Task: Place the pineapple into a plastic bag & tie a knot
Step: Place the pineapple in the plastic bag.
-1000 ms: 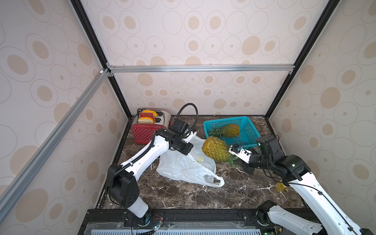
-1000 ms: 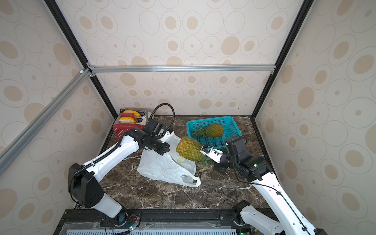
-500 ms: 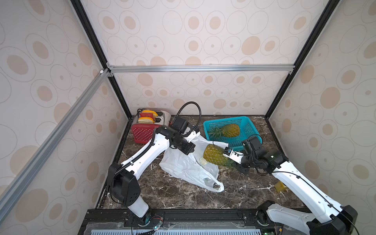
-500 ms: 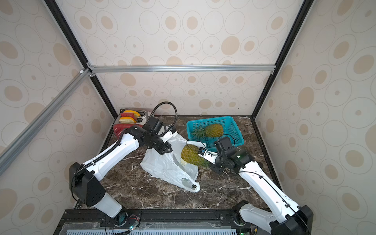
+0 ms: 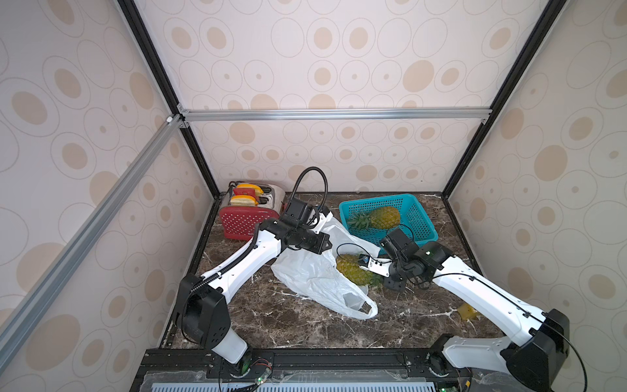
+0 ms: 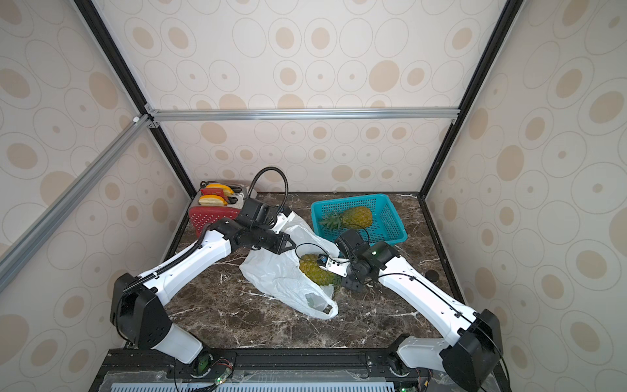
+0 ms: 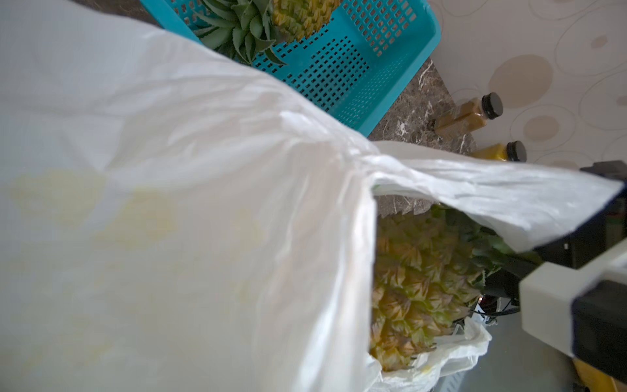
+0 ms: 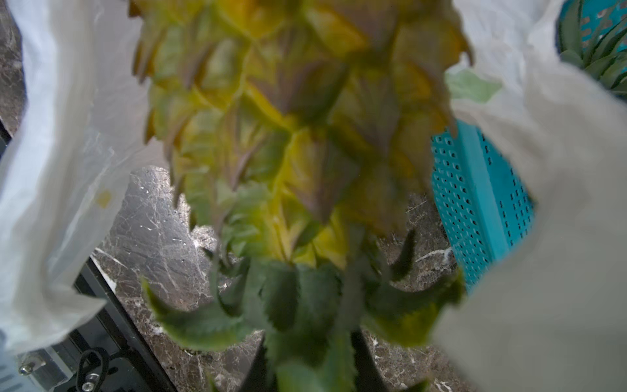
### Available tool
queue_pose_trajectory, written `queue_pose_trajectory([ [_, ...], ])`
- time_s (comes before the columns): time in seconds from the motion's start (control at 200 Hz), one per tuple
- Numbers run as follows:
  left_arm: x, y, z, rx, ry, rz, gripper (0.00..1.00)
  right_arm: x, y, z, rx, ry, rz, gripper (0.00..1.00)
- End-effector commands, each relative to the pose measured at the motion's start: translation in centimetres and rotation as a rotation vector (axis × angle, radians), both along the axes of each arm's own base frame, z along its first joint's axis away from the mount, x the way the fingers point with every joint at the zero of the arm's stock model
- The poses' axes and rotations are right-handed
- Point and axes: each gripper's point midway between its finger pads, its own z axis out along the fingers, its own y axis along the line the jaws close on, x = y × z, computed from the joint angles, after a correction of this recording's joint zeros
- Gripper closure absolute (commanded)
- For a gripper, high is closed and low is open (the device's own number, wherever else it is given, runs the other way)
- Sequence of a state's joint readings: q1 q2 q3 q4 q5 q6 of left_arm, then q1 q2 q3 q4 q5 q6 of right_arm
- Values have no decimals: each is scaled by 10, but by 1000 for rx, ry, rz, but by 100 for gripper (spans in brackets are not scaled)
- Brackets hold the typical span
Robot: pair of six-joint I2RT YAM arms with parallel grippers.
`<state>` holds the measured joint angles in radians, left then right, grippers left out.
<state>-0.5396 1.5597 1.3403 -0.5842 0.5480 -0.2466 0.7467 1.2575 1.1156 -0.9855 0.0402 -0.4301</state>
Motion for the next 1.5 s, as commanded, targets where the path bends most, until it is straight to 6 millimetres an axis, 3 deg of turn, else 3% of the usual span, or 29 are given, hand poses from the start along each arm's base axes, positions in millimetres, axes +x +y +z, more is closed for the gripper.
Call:
queue_pose_trajectory([
  [0.0, -6, -5, 32, -100, -39, -16, 100, 4, 11, 7, 33, 16, -30, 100],
  [0.12, -15, -7, 44, -155, -56, -46, 100, 11, 3, 0, -53, 66, -135, 100],
  [0.21, -15, -5, 51, -181, -89, -26, 100, 16, 11, 5, -31, 98, -206, 100],
  [0.28, -8, 2, 50, -159, -119, 31, 100, 13, 26, 11, 37, 147, -221, 100],
  [0.366, 6, 12, 45, -131, -141, 130, 100, -4, 51, 20, 156, 256, -164, 100],
  [0.496, 17, 6, 48, -201, -142, 181, 100, -27, 82, 22, 311, 372, -43, 100],
  [0.646, 20, 3, 44, -223, -117, 205, 100, -13, 99, 7, 344, 375, -72, 100],
  [0.801, 14, 7, 33, -213, -90, 215, 100, 8, 116, -6, 323, 438, -214, 100],
  [1.001, 9, 17, 22, -214, -94, 261, 100, -11, 141, -17, 409, 523, -127, 100],
  [1.112, 9, 18, 13, -212, -82, 271, 100, -7, 149, -30, 446, 506, -102, 98],
  [1.197, 6, 19, 6, -204, -68, 271, 100, 1, 152, -44, 434, 486, -112, 87],
  [1.322, 2, 23, -1, -187, -65, 276, 100, 11, 152, -58, 418, 448, -146, 60],
  [1.492, -2, 29, -9, -171, -68, 286, 100, 19, 144, -57, 426, 364, -164, 35],
])
